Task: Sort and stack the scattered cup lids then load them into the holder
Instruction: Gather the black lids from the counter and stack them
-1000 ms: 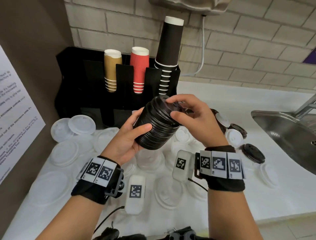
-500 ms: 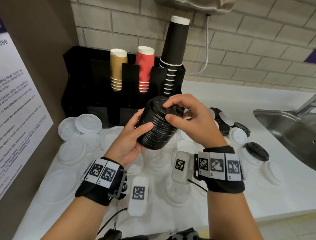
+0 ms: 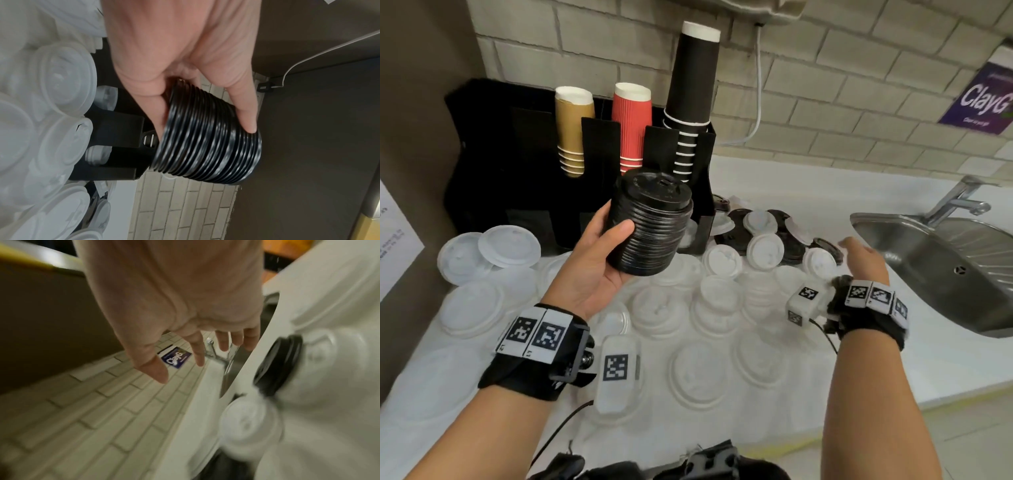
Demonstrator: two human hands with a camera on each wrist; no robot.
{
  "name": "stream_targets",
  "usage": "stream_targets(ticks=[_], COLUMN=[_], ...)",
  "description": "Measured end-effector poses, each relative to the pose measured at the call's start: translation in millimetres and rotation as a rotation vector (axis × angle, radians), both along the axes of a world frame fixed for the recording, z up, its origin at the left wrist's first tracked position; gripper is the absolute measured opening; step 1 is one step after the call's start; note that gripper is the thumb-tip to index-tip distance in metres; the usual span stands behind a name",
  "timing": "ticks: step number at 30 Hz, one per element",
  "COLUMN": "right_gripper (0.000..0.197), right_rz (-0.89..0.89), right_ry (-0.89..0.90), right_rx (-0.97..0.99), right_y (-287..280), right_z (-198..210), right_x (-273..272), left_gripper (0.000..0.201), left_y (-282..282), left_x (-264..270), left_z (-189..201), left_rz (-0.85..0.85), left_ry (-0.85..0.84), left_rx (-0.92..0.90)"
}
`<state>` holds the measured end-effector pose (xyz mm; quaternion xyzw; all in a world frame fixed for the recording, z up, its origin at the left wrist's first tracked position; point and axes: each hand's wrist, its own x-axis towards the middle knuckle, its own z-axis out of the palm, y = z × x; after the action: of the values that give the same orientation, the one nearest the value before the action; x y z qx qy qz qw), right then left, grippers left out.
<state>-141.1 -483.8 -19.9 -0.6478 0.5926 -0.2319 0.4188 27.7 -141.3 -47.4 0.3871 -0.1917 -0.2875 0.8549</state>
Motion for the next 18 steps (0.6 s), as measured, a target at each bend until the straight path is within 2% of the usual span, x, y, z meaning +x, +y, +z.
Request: stream_targets(ticks=[2, 3, 5, 6, 9, 14, 18], right_gripper=[0.059, 0.053, 0.038, 0.035, 0.028, 0.025, 0.025], right_rz=[0.057, 0.156, 0.318, 0.402, 0.564, 0.672, 0.678], right_ry=[0.142, 0.277, 0.638, 0.755, 0.986, 1.243, 1.267], right_rx=[0.013, -0.059, -0.345, -0.462, -0.494, -0.538, -0.54], right_y=[-12.3, -13.0, -14.3, -12.9, -13.0, -17.0, -23.4], right_z=[-2.5, -5.2, -14.2, -16.7, -18.0, -20.9, -28.6], right_x=[-7.4, -12.2, -22.0, -25.4, -24.6, -18.2, -17.5], left_gripper=[0.062, 0.063, 0.066, 0.069, 0.077, 0.07, 0.061], left_y=[-2.7, -4.1, -6.7, -8.1, -12.8, -19.2, -23.8], left_x=[0.7, 0.8, 1.0, 0.7, -0.9, -5.3, -8.2], left_z=[1.4, 2.1, 3.9, 4.8, 7.1, 9.6, 9.1], left_rz=[-0.002, -0.003, 0.004, 0.009, 0.018, 0.02, 0.021], left_ry=[-0.008, -0.012, -0.015, -0.014, -0.015, -0.019, -0.019], left_rx=[0.009, 0.013, 0.018, 0.02, 0.035, 0.049, 0.048])
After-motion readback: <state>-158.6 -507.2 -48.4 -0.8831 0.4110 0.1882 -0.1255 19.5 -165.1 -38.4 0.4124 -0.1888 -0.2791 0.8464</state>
